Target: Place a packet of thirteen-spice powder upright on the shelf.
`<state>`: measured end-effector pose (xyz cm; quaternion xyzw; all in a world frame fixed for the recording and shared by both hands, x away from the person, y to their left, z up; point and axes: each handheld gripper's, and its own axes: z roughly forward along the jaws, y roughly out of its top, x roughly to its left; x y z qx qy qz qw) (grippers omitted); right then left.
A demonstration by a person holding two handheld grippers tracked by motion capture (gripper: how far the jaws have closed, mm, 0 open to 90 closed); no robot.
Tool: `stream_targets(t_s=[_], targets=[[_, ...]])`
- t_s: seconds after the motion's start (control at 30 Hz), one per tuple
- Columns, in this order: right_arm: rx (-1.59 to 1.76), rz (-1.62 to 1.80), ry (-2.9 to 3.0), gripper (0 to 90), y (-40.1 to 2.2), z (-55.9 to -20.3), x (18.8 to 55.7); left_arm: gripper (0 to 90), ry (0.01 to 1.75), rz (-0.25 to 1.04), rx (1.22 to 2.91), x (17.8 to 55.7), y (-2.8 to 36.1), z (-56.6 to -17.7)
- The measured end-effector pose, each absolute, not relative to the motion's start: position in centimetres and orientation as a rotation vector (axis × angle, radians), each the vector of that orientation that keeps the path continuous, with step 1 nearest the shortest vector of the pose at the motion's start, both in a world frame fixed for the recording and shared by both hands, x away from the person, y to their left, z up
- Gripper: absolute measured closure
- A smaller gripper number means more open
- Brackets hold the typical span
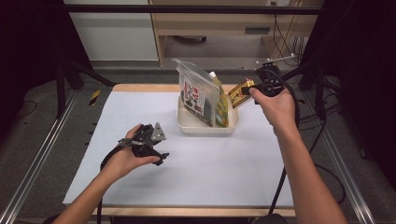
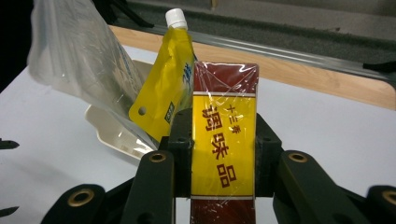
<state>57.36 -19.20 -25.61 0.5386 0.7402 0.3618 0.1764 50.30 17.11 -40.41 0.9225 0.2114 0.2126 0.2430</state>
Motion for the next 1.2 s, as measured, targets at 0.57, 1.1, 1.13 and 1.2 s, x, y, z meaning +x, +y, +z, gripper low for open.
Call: stream_targets(t_s=[0.57, 1.1, 1.13, 1.2], targets=[[1.674, 0.851, 2.109, 68.2, -17.5, -30.0, 62.0, 9.4, 0.586, 0.552, 2.538, 49.8, 18.1, -41.4], [1.771, 0.756, 2.058, 68.2, -16.6, -32.6, 63.3, 9.5, 0.598, 0.532, 2.526, 49.6, 18.2, -42.2], [1.774, 0.749, 2.052, 68.2, -16.6, -32.6, 63.3, 9.5, 0.599, 0.531, 2.523, 49.6, 18.2, -42.2], [1.780, 0.739, 2.043, 68.2, -16.4, -32.8, 63.4, 9.6, 0.602, 0.532, 2.522, 49.5, 18.3, -42.3]])
